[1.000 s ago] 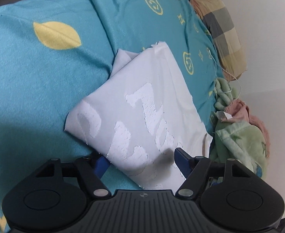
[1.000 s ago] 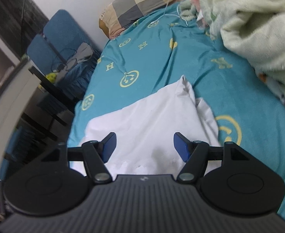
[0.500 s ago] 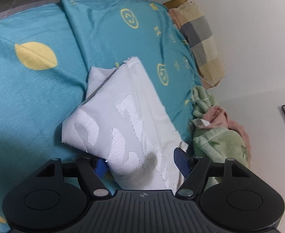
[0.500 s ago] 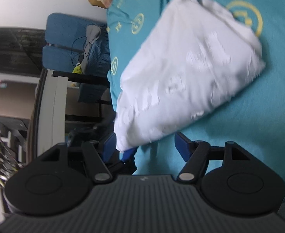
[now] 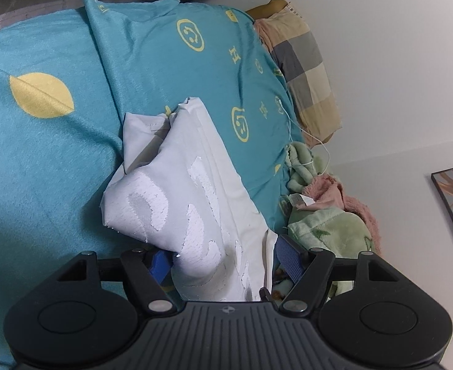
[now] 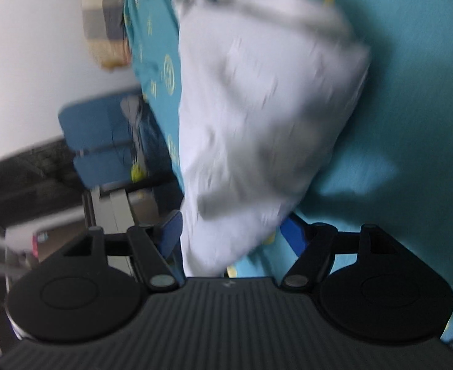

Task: Fold clothes
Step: 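Grasp the folded shirt bundle edge with both grippers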

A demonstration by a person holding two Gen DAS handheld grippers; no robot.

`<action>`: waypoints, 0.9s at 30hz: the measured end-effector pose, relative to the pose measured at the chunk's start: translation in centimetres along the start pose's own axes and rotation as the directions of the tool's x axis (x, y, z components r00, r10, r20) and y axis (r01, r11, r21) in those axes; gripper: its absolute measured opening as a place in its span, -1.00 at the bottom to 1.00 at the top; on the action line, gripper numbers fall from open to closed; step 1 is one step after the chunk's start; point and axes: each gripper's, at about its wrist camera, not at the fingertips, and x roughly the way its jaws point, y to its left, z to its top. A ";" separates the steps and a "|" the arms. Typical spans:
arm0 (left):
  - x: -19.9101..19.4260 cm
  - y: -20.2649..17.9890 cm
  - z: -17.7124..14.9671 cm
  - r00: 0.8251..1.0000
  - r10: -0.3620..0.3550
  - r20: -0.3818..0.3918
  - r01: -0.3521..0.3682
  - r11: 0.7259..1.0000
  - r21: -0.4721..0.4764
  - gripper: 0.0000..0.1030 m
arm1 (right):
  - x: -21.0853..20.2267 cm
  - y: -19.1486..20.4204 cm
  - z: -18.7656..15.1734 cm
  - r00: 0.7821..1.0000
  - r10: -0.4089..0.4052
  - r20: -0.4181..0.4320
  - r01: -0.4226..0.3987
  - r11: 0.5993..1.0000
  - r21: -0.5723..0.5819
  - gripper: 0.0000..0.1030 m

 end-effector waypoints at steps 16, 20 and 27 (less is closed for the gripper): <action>0.6 2.0 -0.9 0.989 0.113 -0.094 -0.114 0.993 -0.011 0.43 | -2.4 -0.1 0.3 0.977 0.077 0.197 -0.072 0.997 -0.033 0.40; 1.4 2.7 -1.4 0.982 0.130 -0.139 -0.134 0.991 -0.016 0.43 | -3.0 0.9 0.2 0.974 0.110 0.198 -0.092 0.991 -0.098 0.40; 1.1 3.8 -0.3 0.989 0.143 -0.046 -0.146 0.986 -0.085 0.39 | -3.4 1.2 0.6 0.974 0.098 0.205 -0.075 0.990 -0.119 0.38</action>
